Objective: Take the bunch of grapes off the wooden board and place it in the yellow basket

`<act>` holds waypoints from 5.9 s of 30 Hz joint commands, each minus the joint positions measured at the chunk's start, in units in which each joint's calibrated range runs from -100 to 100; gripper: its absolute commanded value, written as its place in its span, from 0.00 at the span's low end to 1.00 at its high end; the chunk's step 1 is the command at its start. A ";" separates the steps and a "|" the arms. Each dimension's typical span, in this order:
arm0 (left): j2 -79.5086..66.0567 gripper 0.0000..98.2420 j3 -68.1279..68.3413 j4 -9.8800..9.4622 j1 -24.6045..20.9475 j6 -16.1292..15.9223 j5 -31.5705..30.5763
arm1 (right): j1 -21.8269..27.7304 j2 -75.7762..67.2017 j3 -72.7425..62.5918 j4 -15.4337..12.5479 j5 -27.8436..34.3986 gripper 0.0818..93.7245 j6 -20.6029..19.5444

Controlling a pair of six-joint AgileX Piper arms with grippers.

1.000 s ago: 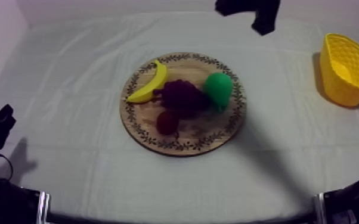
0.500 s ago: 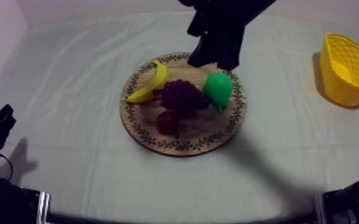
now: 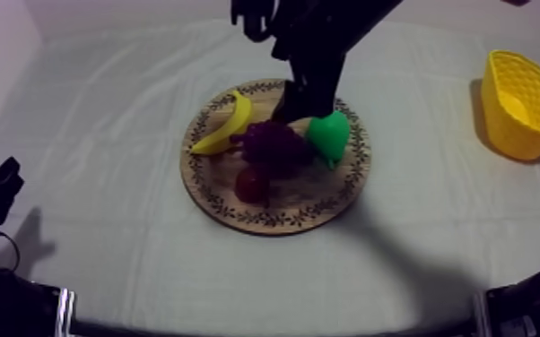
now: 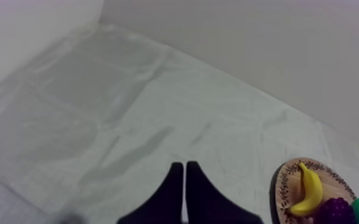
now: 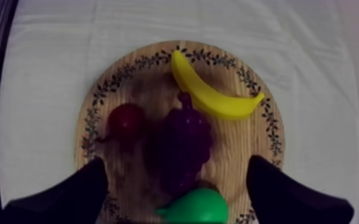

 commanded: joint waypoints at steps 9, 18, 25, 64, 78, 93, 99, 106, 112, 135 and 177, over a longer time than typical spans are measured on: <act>0.05 0.00 0.00 0.01 -0.03 0.02 -0.01 | 0.43 10.77 -0.40 0.20 -5.69 0.88 0.65; 0.05 0.00 0.00 0.01 -0.03 0.02 -0.01 | 1.20 20.50 -4.51 0.31 -8.02 0.88 0.81; 0.05 0.00 0.00 0.01 -0.03 0.02 -0.01 | 1.05 24.04 -4.29 0.64 -10.44 0.87 0.68; 0.05 0.00 0.00 0.01 -0.03 0.02 -0.01 | 7.15 -6.11 3.31 0.11 2.25 0.36 0.89; 0.05 0.00 0.00 0.01 -0.03 0.02 -0.01 | 22.65 -23.10 5.61 -0.99 4.67 0.32 -3.27; 0.05 0.00 0.00 0.01 -0.03 0.02 -0.01 | 35.48 -21.27 11.29 0.72 -8.19 0.31 -8.72; 0.05 0.00 0.00 0.01 -0.03 0.02 -0.01 | 38.03 -16.41 12.15 2.54 -10.44 0.30 -9.94; 0.05 0.00 0.00 0.01 -0.03 0.02 -0.01 | 39.31 -9.45 12.81 4.99 -14.64 0.29 -11.74; 0.05 0.00 0.00 0.01 -0.03 0.02 -0.01 | 40.76 -2.14 10.60 5.42 -16.38 0.30 -12.25; 0.05 0.00 0.00 0.01 -0.03 0.00 -0.01 | 42.07 -1.20 10.57 7.60 -15.19 0.81 -15.20; 0.05 0.00 0.00 0.01 -0.03 -0.02 -0.01 | 17.00 -101.38 74.48 15.78 -19.83 0.16 -27.14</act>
